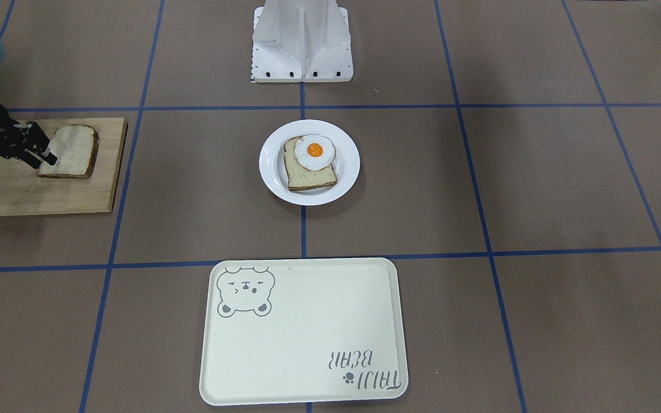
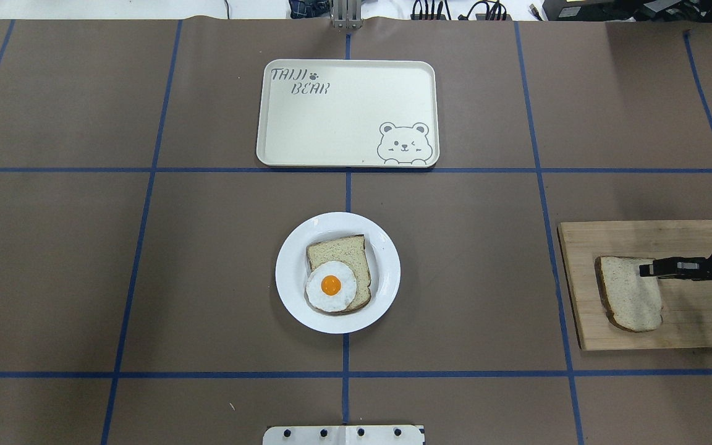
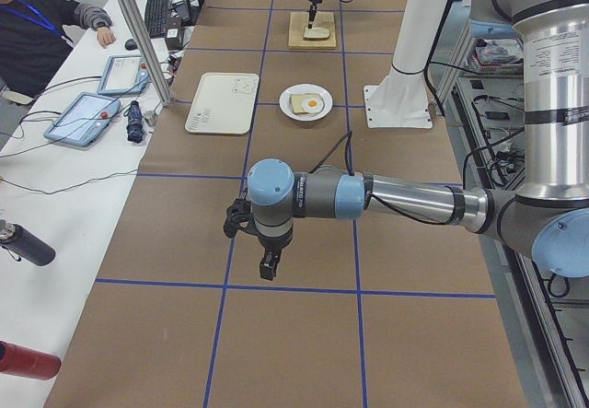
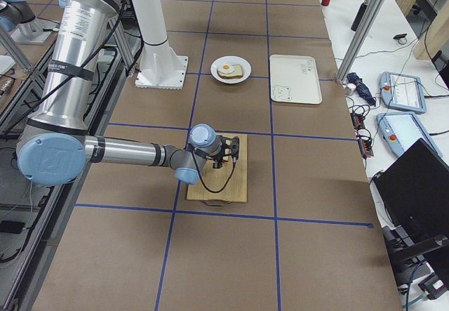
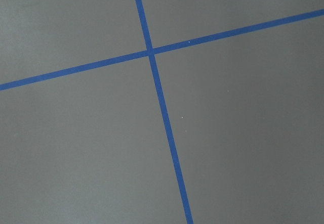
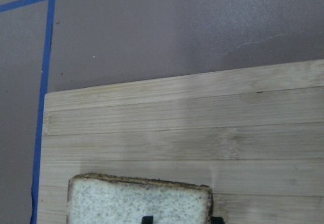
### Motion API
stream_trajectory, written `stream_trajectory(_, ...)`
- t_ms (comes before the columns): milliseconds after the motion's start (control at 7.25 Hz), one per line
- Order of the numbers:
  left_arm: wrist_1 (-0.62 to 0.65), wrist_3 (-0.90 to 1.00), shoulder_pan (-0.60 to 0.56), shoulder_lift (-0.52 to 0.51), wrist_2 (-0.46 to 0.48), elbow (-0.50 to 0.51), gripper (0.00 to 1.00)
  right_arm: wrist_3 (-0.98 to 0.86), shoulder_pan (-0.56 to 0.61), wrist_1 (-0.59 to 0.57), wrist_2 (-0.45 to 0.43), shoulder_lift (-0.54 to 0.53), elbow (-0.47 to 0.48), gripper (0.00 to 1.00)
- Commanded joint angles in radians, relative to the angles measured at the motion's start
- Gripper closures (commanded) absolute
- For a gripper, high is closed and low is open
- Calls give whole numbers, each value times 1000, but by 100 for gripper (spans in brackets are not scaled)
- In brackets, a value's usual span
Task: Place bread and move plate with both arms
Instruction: 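Reach the right gripper to the bread slice on the bamboo board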
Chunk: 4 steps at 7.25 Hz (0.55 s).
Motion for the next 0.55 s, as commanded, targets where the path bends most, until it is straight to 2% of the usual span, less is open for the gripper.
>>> stream_trajectory(0, 0, 0, 1, 1, 0, 1, 2, -5, -14, 0, -3, 3, 2, 62)
stream_trajectory(276, 0, 0, 1, 1, -2, 3, 2, -17, -19, 0, -3, 2, 2, 98)
stream_trajectory(414, 0, 0, 1, 1, -2, 3, 2, -40, -22, -2, -1, -1, 4, 100)
